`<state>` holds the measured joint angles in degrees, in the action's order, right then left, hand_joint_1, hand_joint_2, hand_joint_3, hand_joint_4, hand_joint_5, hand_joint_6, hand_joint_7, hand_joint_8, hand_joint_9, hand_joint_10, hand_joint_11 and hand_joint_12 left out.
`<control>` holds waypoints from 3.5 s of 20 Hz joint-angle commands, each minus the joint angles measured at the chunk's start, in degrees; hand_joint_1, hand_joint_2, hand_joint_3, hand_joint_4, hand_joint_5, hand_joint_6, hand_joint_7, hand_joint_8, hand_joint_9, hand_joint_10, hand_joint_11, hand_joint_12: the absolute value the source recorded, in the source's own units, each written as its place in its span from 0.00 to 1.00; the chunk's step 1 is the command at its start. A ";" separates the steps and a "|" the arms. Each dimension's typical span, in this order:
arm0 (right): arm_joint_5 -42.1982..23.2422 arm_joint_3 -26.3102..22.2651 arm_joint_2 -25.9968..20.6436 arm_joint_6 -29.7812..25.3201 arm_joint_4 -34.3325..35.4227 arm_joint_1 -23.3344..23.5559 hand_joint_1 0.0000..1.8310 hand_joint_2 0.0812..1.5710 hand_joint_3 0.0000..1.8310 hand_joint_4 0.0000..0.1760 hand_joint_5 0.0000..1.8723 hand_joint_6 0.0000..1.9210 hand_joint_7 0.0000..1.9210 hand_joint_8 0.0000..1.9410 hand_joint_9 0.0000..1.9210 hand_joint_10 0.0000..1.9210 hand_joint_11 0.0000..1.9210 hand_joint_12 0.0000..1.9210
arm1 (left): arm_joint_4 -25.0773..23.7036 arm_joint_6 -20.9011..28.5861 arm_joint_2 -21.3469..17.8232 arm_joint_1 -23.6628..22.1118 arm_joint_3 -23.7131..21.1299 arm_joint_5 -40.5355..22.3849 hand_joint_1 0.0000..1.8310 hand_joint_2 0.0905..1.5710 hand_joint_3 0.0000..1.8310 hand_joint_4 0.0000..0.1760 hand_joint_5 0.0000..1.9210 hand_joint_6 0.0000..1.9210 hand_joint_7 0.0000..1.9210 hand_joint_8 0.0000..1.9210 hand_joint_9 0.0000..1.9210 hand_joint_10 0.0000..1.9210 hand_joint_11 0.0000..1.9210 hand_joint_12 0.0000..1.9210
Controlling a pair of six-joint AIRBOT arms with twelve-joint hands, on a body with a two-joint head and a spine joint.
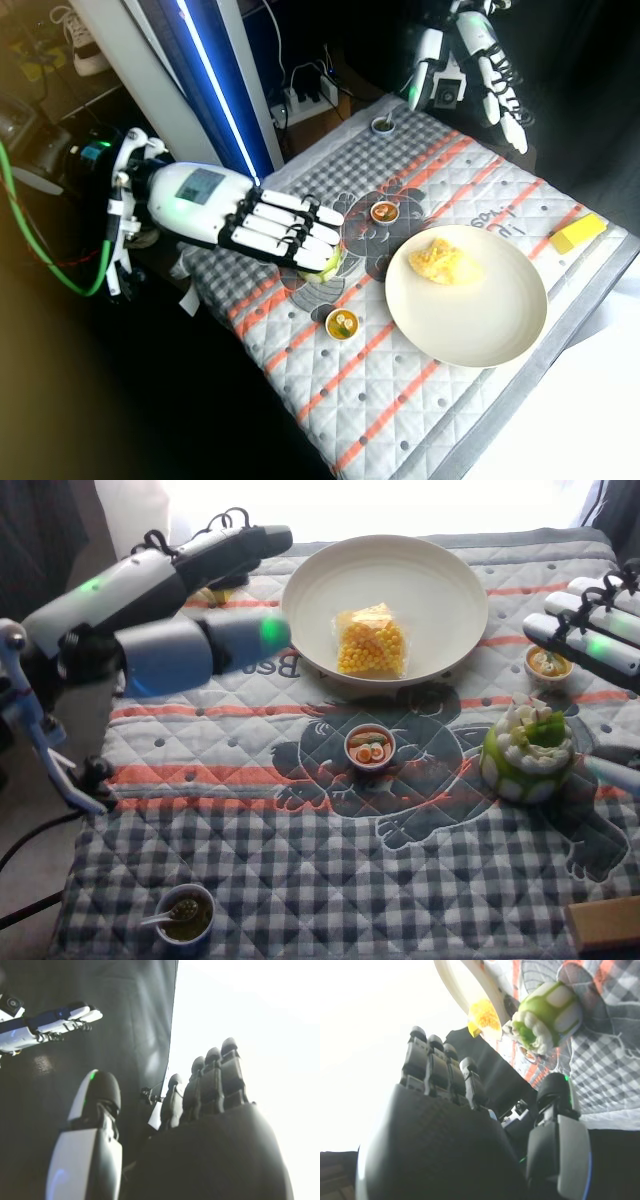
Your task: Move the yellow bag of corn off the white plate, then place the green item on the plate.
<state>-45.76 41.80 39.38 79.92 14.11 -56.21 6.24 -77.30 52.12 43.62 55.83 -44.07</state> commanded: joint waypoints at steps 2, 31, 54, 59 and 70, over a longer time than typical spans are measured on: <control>-8.18 -0.04 -0.20 0.38 -0.53 0.86 0.25 0.81 0.00 0.00 0.00 0.00 0.00 0.00 0.00 0.00 0.00 0.00 | -0.42 -0.30 0.46 -2.04 0.80 -5.77 0.13 0.85 0.00 0.00 0.01 0.00 0.00 0.00 0.00 0.02 0.00 0.20; -9.81 0.81 -0.13 -2.91 0.72 -0.91 0.29 0.81 0.00 0.00 0.00 0.00 0.00 0.00 0.00 0.00 0.00 0.09 | 12.29 -20.98 30.12 -17.99 31.98 36.24 0.59 0.83 0.00 0.16 0.33 0.81 0.31 0.85 0.25 0.98 0.30 1.00; -9.79 0.51 0.16 -5.77 0.85 -1.29 0.15 0.85 0.00 0.06 0.00 0.00 0.00 0.00 0.00 0.00 0.00 0.13 | -0.63 1.44 -2.96 8.18 -6.31 -4.76 0.73 0.70 0.00 0.00 0.43 1.00 0.50 1.00 0.61 1.00 0.67 1.00; -9.78 0.52 0.28 -6.25 0.34 -1.32 0.11 0.85 0.00 0.29 0.00 0.00 0.00 0.00 0.00 0.00 0.00 0.27 | -0.28 5.34 -0.60 11.27 -5.32 -2.71 0.36 0.77 0.00 0.00 0.10 0.30 0.14 0.19 0.04 0.40 0.00 0.78; -5.40 3.90 3.26 -12.28 -2.23 -1.21 0.24 0.76 0.00 0.31 0.00 0.00 0.00 0.00 0.00 0.00 0.00 0.33 | 5.15 5.72 -3.95 13.24 -6.63 -16.54 0.10 0.74 0.02 0.21 0.00 0.00 0.00 0.00 0.00 0.00 0.00 0.00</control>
<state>-45.84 45.76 42.85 67.83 12.34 -58.17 11.40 -72.03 48.36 57.19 49.32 -51.66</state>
